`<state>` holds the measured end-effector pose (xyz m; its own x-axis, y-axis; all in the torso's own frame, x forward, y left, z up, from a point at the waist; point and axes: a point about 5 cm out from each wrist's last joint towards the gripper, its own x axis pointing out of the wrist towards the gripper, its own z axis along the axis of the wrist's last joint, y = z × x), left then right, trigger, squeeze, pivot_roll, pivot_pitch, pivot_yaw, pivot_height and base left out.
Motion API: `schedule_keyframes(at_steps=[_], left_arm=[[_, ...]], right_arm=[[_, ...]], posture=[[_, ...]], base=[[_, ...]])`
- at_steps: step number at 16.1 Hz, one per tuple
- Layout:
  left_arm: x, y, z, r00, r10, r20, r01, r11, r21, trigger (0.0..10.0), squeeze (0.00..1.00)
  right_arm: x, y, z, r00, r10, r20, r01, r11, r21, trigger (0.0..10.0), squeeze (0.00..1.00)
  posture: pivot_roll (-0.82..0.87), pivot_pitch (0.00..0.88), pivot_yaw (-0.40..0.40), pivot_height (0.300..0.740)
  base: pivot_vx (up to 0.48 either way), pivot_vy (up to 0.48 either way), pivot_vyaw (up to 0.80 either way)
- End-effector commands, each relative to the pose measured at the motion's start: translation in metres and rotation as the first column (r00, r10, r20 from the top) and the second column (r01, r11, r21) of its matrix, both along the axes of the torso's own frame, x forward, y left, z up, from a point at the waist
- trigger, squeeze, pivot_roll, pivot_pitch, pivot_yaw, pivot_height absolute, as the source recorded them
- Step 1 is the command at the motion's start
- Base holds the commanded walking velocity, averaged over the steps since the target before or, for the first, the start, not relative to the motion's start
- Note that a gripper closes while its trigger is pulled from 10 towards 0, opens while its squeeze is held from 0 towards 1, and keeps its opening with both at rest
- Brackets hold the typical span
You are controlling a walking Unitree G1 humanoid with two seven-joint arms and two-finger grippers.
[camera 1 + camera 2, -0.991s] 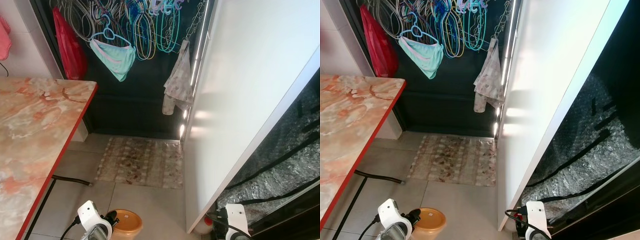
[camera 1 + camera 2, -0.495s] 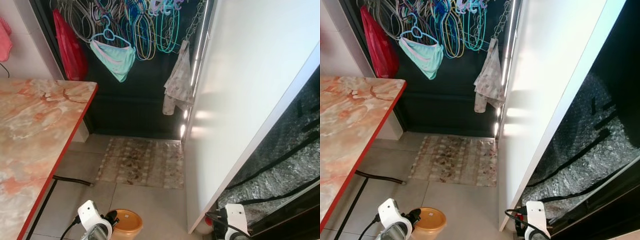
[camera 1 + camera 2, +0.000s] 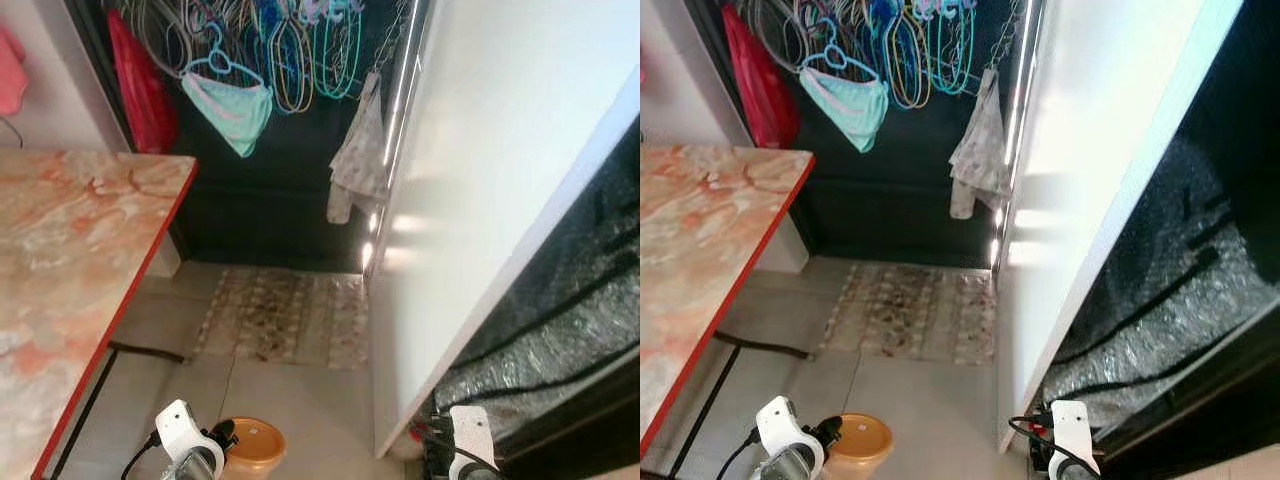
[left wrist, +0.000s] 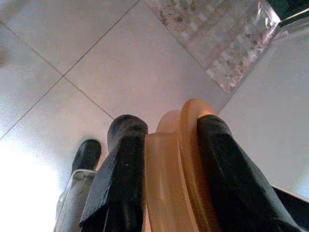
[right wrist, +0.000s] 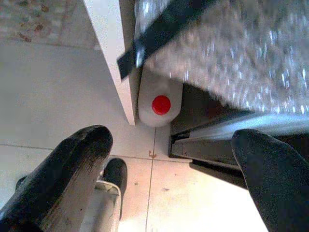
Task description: Restocking fridge
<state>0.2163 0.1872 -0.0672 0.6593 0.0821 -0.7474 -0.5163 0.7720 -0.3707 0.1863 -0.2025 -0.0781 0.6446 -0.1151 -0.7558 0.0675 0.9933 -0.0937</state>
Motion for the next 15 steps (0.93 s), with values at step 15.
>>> schedule_keyframes(at_steps=[15], left_arm=[[-0.0022, -0.0046, -0.0019, 1.000, -0.025, -0.015, 0.025, 0.999, 0.020, 10.0, 0.00]], right_arm=[[-0.0047, 0.0004, -0.0025, 1.000, -0.010, -0.013, 0.010, 1.000, 0.010, 10.0, 0.00]], posture=[[-0.12, 0.000, 0.016, 0.740]], base=[[-0.090, 0.000, -0.04]])
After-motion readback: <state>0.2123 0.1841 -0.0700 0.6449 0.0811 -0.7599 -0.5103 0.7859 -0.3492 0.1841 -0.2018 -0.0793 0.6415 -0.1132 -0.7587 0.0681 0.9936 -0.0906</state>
